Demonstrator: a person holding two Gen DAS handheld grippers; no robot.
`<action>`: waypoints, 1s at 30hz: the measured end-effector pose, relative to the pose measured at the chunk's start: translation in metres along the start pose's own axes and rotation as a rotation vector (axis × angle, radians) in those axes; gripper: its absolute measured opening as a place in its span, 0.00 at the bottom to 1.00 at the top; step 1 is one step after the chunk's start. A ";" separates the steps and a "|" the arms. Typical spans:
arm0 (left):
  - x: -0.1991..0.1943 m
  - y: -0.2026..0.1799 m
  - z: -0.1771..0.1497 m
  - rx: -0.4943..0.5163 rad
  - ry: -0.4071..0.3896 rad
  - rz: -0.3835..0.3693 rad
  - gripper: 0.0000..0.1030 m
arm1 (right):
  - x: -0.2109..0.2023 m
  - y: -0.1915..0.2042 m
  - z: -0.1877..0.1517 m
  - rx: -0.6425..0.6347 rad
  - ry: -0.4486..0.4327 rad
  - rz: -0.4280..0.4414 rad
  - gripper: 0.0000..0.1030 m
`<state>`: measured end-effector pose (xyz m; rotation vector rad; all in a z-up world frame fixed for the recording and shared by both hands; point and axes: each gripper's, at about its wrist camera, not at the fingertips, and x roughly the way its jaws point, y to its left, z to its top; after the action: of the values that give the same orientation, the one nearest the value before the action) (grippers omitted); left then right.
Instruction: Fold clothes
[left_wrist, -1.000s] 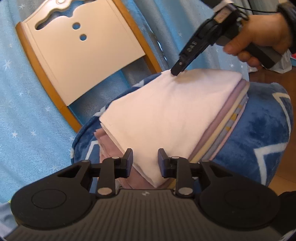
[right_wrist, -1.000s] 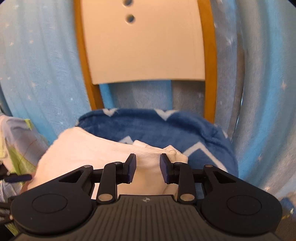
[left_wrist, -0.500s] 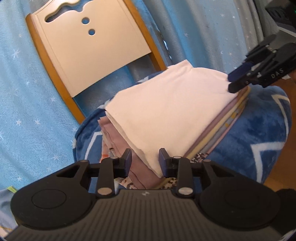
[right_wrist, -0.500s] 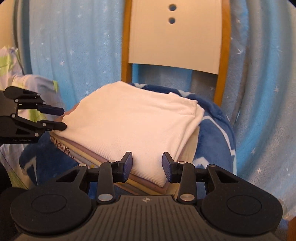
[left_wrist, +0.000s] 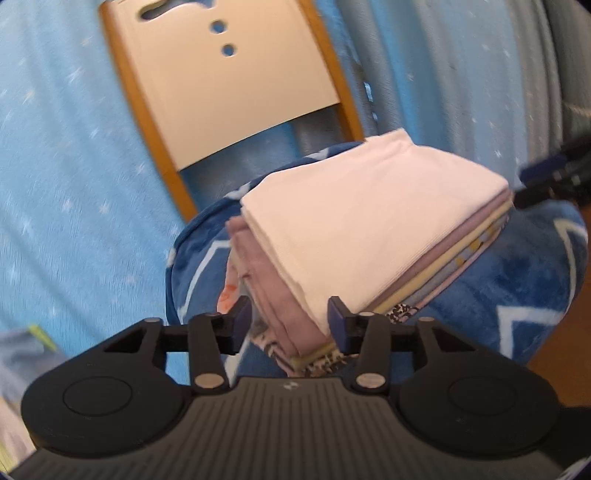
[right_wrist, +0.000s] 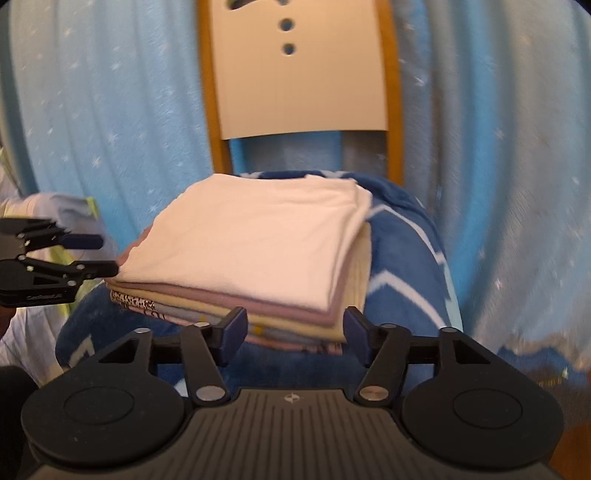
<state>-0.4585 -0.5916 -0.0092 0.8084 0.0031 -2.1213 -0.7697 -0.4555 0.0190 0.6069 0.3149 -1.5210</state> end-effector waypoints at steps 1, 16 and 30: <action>-0.003 0.001 -0.002 -0.029 0.012 -0.003 0.45 | -0.003 0.001 -0.006 0.027 -0.001 -0.006 0.73; -0.021 -0.002 -0.016 -0.231 0.052 -0.024 0.99 | -0.018 0.004 -0.026 0.079 0.032 -0.108 1.00; 0.013 -0.029 -0.021 -0.323 0.136 -0.049 0.99 | 0.020 0.007 -0.032 0.079 0.127 -0.175 1.00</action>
<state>-0.4736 -0.5771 -0.0406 0.7609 0.4298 -2.0362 -0.7559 -0.4546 -0.0167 0.7557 0.4157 -1.6725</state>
